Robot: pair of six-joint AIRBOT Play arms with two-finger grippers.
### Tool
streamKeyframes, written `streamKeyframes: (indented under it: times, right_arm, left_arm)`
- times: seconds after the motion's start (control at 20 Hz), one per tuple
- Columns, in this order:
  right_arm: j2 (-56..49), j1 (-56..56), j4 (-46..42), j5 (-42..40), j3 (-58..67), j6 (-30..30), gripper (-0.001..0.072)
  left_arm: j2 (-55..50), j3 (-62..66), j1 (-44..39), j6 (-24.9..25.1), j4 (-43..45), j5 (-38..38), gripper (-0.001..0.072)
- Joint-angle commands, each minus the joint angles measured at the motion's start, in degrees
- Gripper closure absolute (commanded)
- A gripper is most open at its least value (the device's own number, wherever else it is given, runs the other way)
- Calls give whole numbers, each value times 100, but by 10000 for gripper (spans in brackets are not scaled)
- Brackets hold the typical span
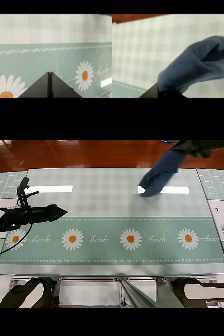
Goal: Fold the shirts.
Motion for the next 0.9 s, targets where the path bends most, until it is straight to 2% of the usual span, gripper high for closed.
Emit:
streamKeyframes:
  times: [0.0, 0.15, 0.35, 0.6, 0.85]
  right_arm:
    - [391, -1158, 173, 621, 109, 90, 686]
    - [649, -1891, -625, 1182, 22, 339, 686]
    - [1115, -2712, -1294, 1735, -734, 367, 685]
    - [2409, -3661, -2509, 1878, -2874, 400, 686]
    - [3665, -4662, -4542, 1910, -5261, 481, 684]
  left_arm:
    - [-2, 0, -9, 7, -26, -9, 689]
    - [-15, 0, -70, 11, -136, 22, 689]
    - [-26, 0, -378, 11, -221, 442, 689]
    - [-68, 0, -881, 9, -221, 1141, 689]
    - [-518, 2, -1176, 11, -221, 1252, 689]
